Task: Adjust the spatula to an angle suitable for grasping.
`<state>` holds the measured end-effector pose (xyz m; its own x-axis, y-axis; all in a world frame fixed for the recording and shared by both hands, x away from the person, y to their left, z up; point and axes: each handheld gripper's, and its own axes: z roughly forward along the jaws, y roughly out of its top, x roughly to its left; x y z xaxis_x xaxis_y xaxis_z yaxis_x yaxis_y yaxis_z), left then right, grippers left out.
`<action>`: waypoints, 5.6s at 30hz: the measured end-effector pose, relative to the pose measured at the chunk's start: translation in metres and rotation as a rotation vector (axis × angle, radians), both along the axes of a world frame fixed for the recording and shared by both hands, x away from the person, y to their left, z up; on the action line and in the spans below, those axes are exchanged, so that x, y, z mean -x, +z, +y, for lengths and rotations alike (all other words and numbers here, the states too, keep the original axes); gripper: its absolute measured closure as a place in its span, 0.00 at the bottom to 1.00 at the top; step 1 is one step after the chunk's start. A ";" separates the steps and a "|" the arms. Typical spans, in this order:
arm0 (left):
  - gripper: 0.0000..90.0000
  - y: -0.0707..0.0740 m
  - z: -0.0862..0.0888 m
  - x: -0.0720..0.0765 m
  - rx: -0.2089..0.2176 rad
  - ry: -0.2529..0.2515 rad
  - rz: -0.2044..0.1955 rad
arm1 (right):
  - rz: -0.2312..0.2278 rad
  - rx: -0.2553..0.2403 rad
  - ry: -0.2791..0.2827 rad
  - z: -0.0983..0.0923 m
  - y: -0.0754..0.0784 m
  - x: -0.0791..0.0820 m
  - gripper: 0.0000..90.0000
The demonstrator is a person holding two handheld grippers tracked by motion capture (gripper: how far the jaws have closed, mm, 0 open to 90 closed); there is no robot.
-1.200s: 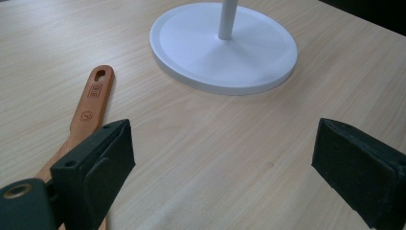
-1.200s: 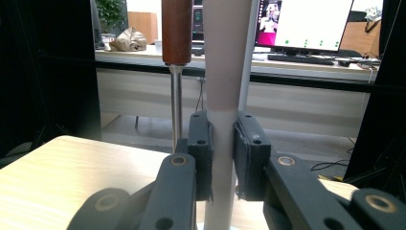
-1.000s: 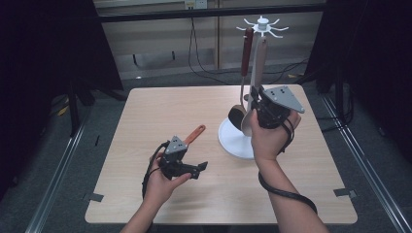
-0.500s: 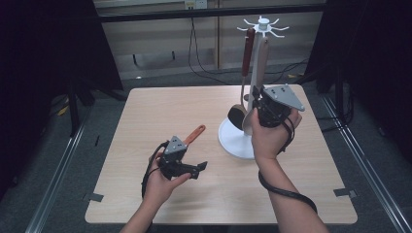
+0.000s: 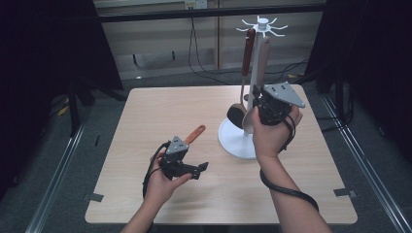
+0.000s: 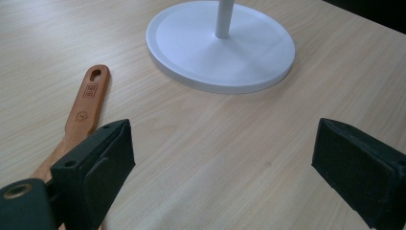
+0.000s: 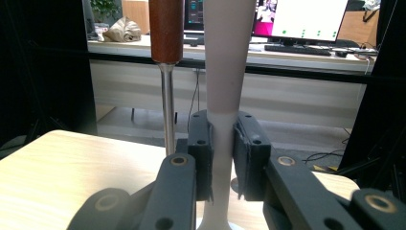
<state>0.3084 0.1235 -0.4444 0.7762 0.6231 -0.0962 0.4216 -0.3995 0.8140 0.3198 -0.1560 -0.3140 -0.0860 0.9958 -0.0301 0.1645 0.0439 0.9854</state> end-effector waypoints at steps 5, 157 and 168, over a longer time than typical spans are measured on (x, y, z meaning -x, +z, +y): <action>0.08 0.000 0.001 0.000 -0.004 0.003 0.004 | 0.013 0.011 -0.001 0.000 0.002 -0.005 0.88; 0.08 -0.001 -0.001 0.002 -0.020 -0.007 0.003 | -0.402 -0.051 0.123 -0.025 0.060 0.003 0.95; 0.08 -0.002 -0.004 0.002 -0.018 -0.011 0.005 | -0.322 -0.040 0.196 -0.022 0.020 0.019 0.86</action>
